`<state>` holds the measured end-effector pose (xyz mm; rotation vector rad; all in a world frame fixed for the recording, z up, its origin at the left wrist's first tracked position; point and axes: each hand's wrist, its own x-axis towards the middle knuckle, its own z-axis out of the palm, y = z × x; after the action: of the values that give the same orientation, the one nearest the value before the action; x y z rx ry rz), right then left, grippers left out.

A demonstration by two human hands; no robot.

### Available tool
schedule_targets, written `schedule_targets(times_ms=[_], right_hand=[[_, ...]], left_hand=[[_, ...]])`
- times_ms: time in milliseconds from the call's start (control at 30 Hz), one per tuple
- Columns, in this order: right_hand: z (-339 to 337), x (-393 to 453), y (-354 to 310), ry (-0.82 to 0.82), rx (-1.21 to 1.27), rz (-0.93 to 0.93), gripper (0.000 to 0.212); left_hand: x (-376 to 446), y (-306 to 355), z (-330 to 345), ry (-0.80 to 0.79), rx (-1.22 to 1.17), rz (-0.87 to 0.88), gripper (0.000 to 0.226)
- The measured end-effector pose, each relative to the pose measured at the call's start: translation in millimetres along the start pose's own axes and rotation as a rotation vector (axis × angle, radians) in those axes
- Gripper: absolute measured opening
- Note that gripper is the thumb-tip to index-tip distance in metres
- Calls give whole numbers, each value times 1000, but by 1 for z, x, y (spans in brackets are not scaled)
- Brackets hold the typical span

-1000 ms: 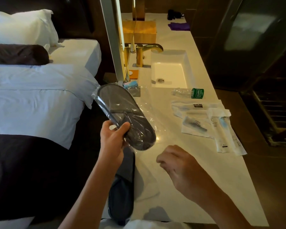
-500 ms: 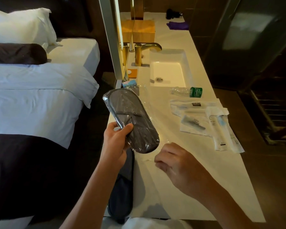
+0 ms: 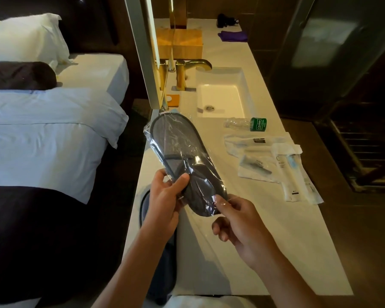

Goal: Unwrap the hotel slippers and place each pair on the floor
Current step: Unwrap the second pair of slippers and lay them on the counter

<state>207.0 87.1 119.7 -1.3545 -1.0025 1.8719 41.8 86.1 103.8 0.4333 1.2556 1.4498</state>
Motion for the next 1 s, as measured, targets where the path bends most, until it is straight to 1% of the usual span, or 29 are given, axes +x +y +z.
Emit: schedule_targets(times_ms=[100, 267, 400, 533, 600, 667, 733, 800, 900, 1000], right_hand=[[2, 0, 2, 13, -15, -46, 15], [1, -9, 9, 68, -79, -95, 11], [-13, -20, 22, 77, -106, -38, 11], [-31, -29, 36, 113, -184, 30, 15], [-40, -32, 43, 115, -227, 53, 11], [-44, -32, 49, 105, -190, 88, 10], [-41, -28, 50, 107, -131, 100, 12], [-36, -20, 49, 127, -96, 69, 15], [-33, -9, 51, 180, -120, 17, 13], [-36, -4, 63, 168, -157, 74, 13]], left_hand=[[2, -4, 1, -19, -12, -21, 34], [19, -4, -2, 37, -79, -52, 36], [40, 0, -4, 106, -106, -76, 40], [63, 5, -5, 145, -138, -57, 43], [73, 6, -5, 143, -114, -43, 41], [79, 5, -1, 133, -74, -37, 36], [80, -1, 5, 129, -55, -49, 41], [79, -10, 12, 117, -52, -66, 39], [84, -16, 16, 112, -49, -72, 28], [104, -10, 11, 154, -34, -30, 21]])
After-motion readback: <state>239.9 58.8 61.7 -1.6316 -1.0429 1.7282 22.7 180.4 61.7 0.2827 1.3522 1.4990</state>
